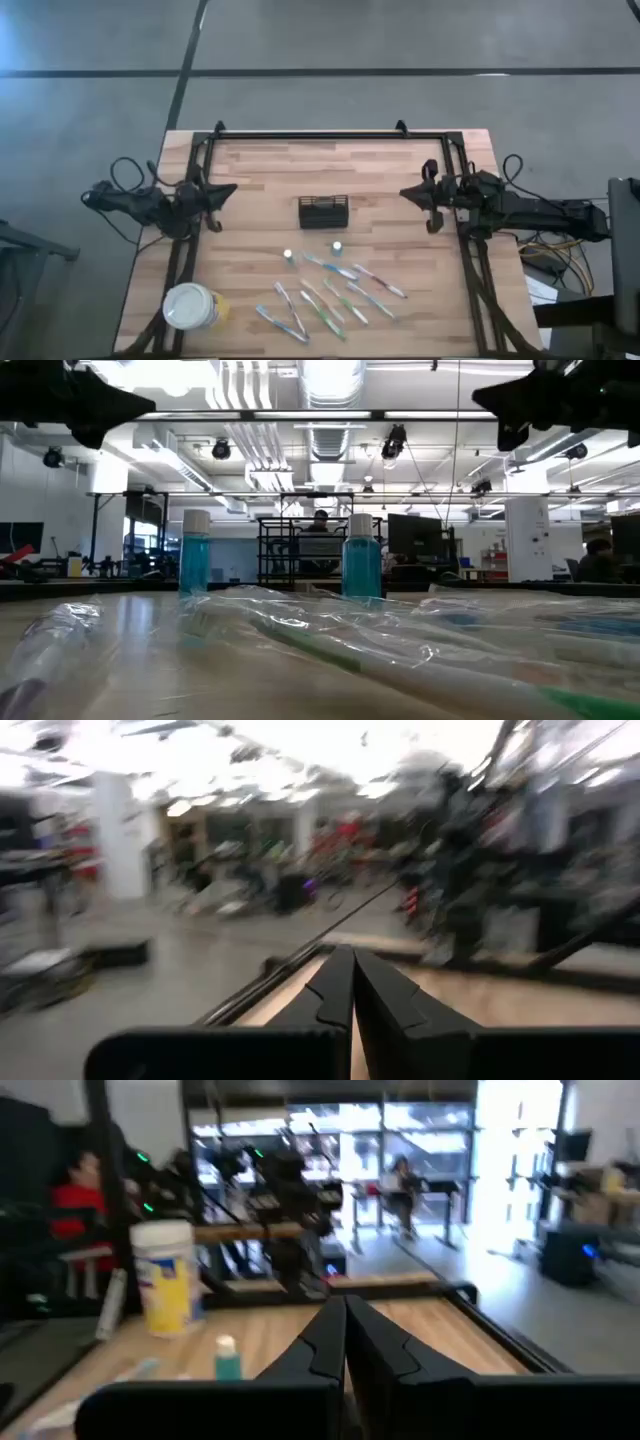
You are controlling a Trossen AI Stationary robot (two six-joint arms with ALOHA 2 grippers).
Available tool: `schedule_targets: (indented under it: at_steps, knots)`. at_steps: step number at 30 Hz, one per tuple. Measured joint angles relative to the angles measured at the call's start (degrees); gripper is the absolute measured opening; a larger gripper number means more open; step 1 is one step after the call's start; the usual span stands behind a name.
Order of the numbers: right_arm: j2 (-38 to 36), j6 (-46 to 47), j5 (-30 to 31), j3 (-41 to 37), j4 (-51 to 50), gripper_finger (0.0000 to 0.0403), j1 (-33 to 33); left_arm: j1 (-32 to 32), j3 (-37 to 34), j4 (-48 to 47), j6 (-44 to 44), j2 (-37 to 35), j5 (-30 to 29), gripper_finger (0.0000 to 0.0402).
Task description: Pick & Place toothbrushing station
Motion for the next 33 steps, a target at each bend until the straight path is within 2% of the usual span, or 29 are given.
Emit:
schedule_targets:
  at_steps: [3, 5, 7, 10, 13, 18, 33]
  knots:
    - [-0.3, 0.1, -6.0, -2.8, 6.3, 0.0008, 0.1, 0.1, 0.0, 1.5, 1.3, -0.3, 2.6, 0.0012]
    - [-0.9, 0.5, -6.8, -4.8, 8.3, 0.0008, 0.1, 0.1, 0.0, 1.5, 1.7, -0.9, 3.9, 0.0012]
    - [-1.6, 1.3, -4.9, -6.8, 9.3, 0.0008, -0.1, 0.2, 0.0, 1.1, 1.8, -1.6, 3.9, 0.0012]
    - [-3.0, 2.7, 1.0, -10.4, 10.9, 0.0008, -0.5, 0.2, 0.0, 0.2, 1.8, -2.3, 4.1, 0.0012]
    - [-3.9, 3.6, 5.3, -10.6, 7.6, 0.0008, -0.8, 0.2, 0.0, -0.9, 2.3, -2.5, 4.6, 0.0012]
    - [-4.0, 1.9, 5.2, -10.6, 7.5, 0.0008, -0.7, 0.2, 0.0, -2.0, 2.8, -2.3, 9.8, 0.0012]
    - [-3.9, 1.7, 5.0, -10.6, 7.5, 0.0008, -0.7, 0.2, 0.0, -2.3, 1.3, -2.4, 11.1, 0.0012]
